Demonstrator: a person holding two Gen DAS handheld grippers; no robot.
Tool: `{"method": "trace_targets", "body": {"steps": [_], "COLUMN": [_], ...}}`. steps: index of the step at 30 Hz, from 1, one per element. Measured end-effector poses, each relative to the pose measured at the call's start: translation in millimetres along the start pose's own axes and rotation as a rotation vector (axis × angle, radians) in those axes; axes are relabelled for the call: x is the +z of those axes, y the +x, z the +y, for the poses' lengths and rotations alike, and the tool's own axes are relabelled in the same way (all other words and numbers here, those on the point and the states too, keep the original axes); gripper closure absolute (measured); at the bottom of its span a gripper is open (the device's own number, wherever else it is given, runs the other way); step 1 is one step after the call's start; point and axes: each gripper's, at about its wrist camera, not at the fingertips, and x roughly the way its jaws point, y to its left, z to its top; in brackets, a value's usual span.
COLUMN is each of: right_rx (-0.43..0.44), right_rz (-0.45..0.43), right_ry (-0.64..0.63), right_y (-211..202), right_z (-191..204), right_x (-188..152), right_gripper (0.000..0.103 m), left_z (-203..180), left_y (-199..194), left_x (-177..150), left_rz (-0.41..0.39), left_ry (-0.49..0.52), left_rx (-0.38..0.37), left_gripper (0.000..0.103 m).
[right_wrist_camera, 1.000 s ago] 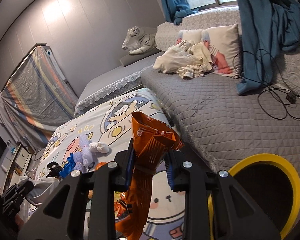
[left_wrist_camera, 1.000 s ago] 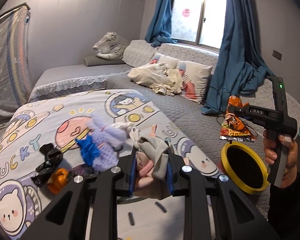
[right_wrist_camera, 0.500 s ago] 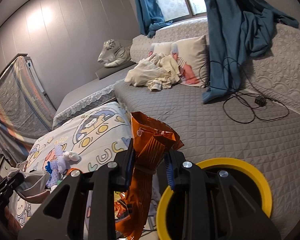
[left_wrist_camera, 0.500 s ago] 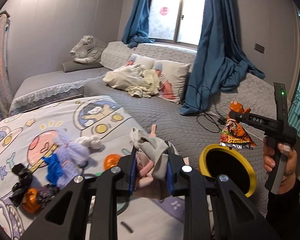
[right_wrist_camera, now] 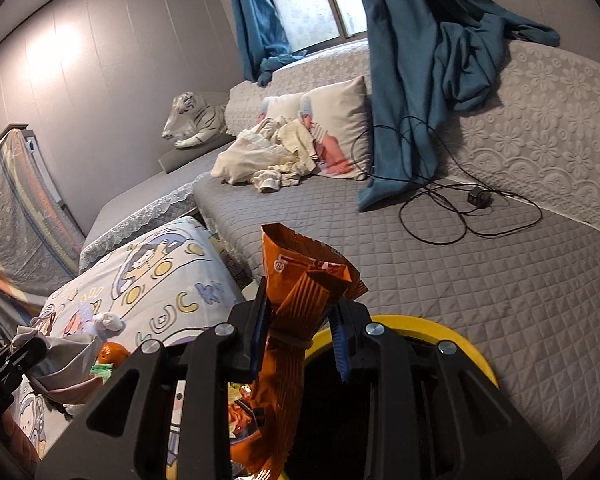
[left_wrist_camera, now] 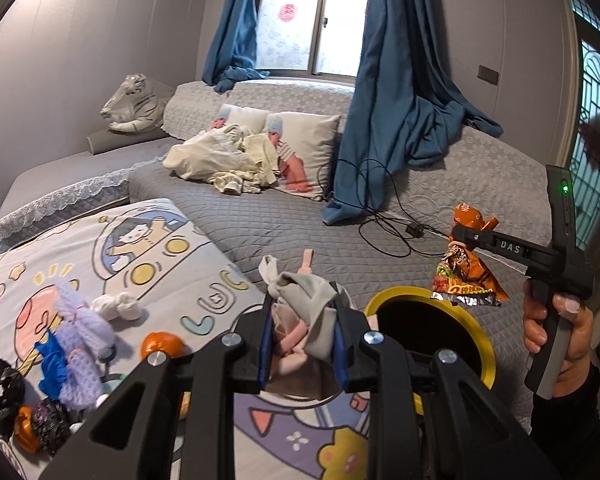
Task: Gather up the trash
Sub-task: 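Carry the pink cloth and orange snack bag over the yellow-rimmed bin, then open both tools to drop the cloth and snack bag into the bin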
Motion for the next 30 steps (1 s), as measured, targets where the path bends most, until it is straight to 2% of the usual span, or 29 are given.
{"method": "trace_targets", "body": {"steps": [14, 21, 30], "right_rx": [-0.082, -0.121, -0.153], "right_rz": [-0.009, 0.001, 0.025], "right_ry": [0.024, 0.044, 0.071], "right_y": [-1.2, 4.4, 13.0], "right_z": [-36.6, -54.2, -72.1], "right_x": [-7.4, -11.3, -17.0], "right_gripper": [0.077, 0.077, 0.077], "left_z": [-42.4, -69.3, -97.9], "left_y": [52.6, 73.3, 94.5], "left_x": [-0.4, -4.1, -5.4], "left_rz": [0.067, 0.102, 0.139], "left_ry": [0.049, 0.130, 0.185], "left_rx": [-0.089, -0.113, -0.147], "left_gripper": [0.081, 0.081, 0.081]}}
